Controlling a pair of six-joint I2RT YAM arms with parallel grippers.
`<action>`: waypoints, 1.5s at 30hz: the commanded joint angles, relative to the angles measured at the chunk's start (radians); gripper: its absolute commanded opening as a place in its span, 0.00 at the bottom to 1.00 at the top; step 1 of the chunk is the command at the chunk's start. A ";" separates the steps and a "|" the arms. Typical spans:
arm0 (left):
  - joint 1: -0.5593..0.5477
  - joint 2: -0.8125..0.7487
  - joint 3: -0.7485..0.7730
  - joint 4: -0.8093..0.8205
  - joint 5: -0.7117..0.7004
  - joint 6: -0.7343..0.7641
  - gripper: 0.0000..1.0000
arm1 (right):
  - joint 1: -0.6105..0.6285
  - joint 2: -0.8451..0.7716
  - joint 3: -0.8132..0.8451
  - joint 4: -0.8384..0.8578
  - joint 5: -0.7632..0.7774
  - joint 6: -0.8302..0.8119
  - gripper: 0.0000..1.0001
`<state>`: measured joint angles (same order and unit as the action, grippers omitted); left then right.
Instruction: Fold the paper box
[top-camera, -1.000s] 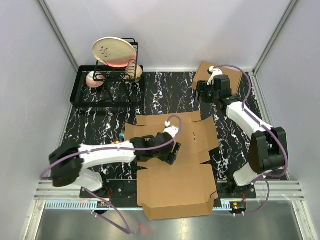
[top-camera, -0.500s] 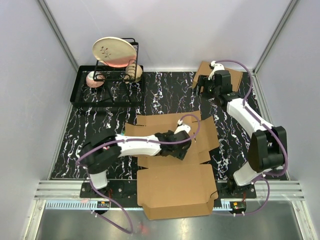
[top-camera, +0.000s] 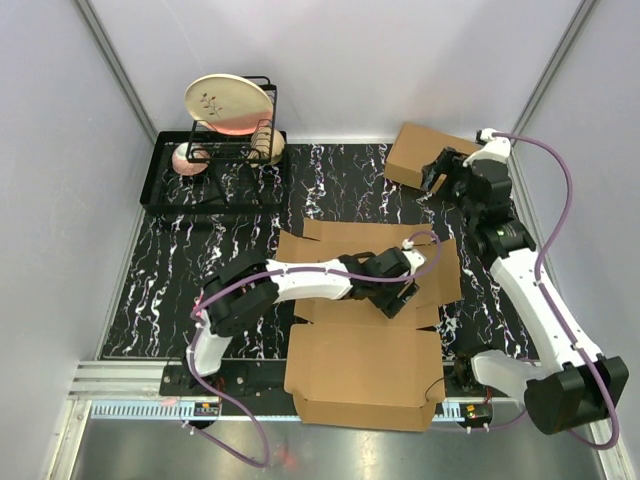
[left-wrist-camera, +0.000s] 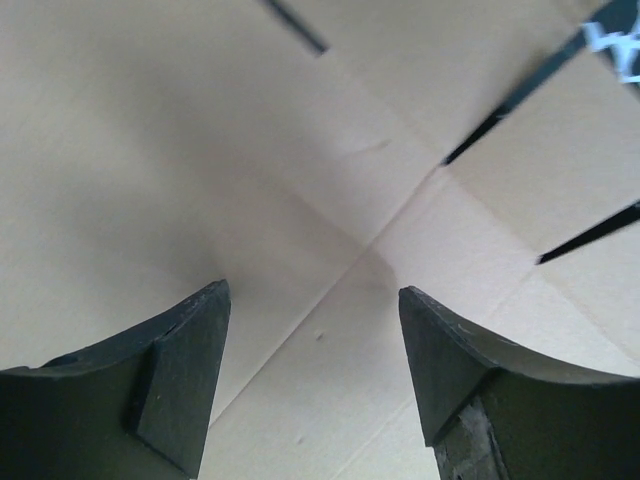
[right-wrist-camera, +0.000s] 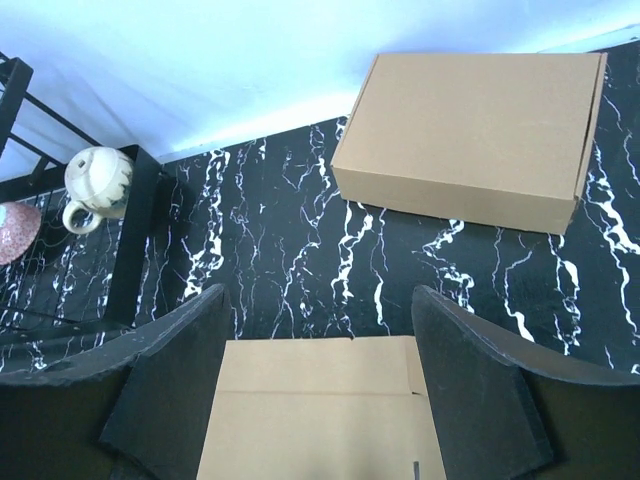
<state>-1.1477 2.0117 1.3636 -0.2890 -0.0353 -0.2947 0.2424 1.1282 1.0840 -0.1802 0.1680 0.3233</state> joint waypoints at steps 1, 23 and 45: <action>-0.004 0.050 0.127 0.015 0.176 0.152 0.71 | 0.006 -0.034 -0.061 -0.007 0.070 0.025 0.80; -0.078 -0.827 -0.666 -0.035 -0.405 -0.532 0.65 | 0.006 0.452 0.160 0.093 -0.482 -0.102 0.73; -0.101 -0.616 -0.683 -0.087 -0.315 -0.492 0.63 | 0.005 0.996 0.563 -0.218 -0.822 -0.455 0.66</action>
<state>-1.2449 1.3014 0.6159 -0.3943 -0.3882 -0.8139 0.2424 2.0655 1.5494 -0.2035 -0.6769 -0.0128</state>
